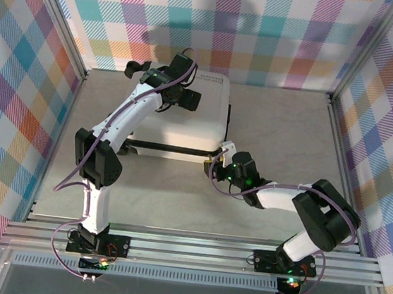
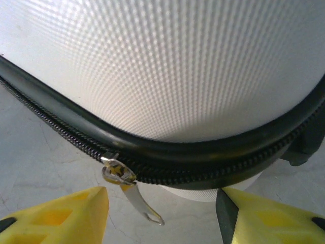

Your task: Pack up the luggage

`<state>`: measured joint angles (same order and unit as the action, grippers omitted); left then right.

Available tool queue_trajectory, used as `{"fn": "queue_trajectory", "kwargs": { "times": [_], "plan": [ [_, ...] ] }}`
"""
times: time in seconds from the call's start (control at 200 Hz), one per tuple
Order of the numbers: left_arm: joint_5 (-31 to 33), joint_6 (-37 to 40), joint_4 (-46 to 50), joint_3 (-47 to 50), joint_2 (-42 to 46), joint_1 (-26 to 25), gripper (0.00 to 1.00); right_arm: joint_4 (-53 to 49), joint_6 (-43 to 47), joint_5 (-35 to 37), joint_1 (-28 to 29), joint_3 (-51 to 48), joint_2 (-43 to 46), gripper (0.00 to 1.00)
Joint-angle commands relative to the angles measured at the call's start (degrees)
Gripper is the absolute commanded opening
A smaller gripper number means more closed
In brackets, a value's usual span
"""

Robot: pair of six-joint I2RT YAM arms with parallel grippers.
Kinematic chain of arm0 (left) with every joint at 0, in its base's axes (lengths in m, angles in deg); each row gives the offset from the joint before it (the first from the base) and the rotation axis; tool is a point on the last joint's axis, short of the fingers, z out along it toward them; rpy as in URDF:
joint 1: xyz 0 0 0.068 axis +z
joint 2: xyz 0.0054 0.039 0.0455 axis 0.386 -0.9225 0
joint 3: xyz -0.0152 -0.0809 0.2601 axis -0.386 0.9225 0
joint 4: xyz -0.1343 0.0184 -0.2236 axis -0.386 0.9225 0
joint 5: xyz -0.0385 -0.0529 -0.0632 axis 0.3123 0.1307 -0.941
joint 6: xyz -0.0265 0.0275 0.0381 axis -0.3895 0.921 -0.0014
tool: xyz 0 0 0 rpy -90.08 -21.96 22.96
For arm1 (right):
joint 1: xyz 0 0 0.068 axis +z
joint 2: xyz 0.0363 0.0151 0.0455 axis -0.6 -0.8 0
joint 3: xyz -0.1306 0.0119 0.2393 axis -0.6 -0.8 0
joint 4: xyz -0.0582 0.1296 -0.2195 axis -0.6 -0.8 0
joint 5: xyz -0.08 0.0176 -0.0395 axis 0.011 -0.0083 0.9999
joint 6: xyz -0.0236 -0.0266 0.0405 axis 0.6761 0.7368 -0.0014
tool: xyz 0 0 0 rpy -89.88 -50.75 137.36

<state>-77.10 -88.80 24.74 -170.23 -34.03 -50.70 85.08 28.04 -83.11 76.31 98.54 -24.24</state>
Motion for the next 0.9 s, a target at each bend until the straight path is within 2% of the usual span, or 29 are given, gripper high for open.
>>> {"fn": "queue_trajectory", "kwargs": {
  "times": [0.0, 0.15, 0.26, 0.33, 0.435, 0.565, 0.74, 0.895],
  "plan": [
    [-2.15, 1.79, 13.89, 2.66, 0.89, 0.57, 0.9, 3.17, -1.9, -0.93, 0.24, 1.53, -1.26, 0.58],
    [-3.86, 0.06, 10.12, 4.16, 8.1, 0.81, 0.96, 2.74, -2.79, -0.08, 0.27, 2.45, -2.81, 0.55],
    [4.35, -1.98, 10.01, 5.39, 11.73, 1.86, 1.0, 4.16, -3.38, -0.31, 0.28, 2.46, -3.31, 0.54],
    [6.3, -3.3, 10.41, 7.05, 12.93, 4.28, 1.0, 4.4, -3.6, -0.85, 0.28, 2.68, -3.23, 0.5],
    [8.86, -5.41, 11.19, 10.52, 14.33, 6.79, 1.0, 4.52, -3.93, -0.83, 0.26, 2.73, -3.13, 0.42],
    [5.2, -6.09, 7.28, 16.29, 17.33, 6.89, 1.0, 4.69, -3.85, -0.69, 0.27, 2.29, -2.62, 0.22],
    [8.08, -8.31, 5.83, 20.71, 19.56, 7.07, 1.0, 3.67, -2.62, -0.02, 0.28, 1.6, 0.16, 0.0],
    [7.85, -9.93, 2.4, 26.93, 24.14, 7.16, 1.0, 1.56, -0.68, 0.74, 0.24, 0.41, 3.75, 0.0]
  ]
}}
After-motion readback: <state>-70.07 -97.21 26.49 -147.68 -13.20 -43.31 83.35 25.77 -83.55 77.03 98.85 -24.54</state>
